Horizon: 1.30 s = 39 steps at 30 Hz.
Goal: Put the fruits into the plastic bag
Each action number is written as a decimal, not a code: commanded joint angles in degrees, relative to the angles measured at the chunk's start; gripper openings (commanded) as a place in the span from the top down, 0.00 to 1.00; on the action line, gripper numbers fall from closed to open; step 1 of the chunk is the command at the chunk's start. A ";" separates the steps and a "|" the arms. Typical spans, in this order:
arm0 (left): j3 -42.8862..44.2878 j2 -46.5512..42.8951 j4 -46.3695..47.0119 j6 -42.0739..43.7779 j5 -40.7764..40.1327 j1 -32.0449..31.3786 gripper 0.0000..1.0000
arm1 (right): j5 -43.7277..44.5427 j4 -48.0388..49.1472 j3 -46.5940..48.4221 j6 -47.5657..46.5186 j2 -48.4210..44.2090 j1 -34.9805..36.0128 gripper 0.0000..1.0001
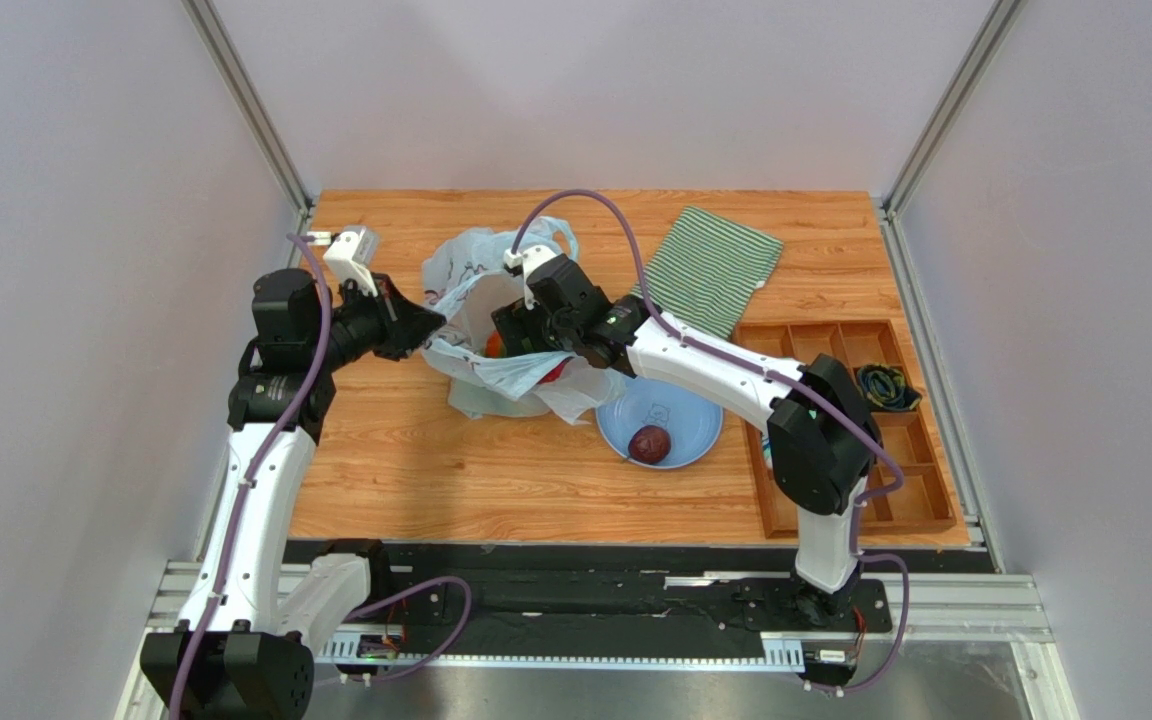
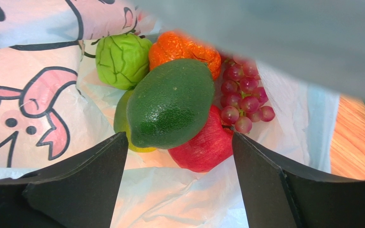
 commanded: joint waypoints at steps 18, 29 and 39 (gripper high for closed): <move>0.72 -0.74 1.91 0.16 0.82 0.41 1.00 | -0.21 22.07 -16.40 -0.39 -33.24 1.22 0.16; 0.72 -0.83 1.91 0.25 0.74 0.41 1.00 | 5.29 6.87 -26.66 4.87 -42.82 -12.31 0.14; 0.72 -0.91 1.91 0.16 0.91 0.50 1.00 | -0.59 0.01 -40.21 13.22 -44.33 -16.80 0.13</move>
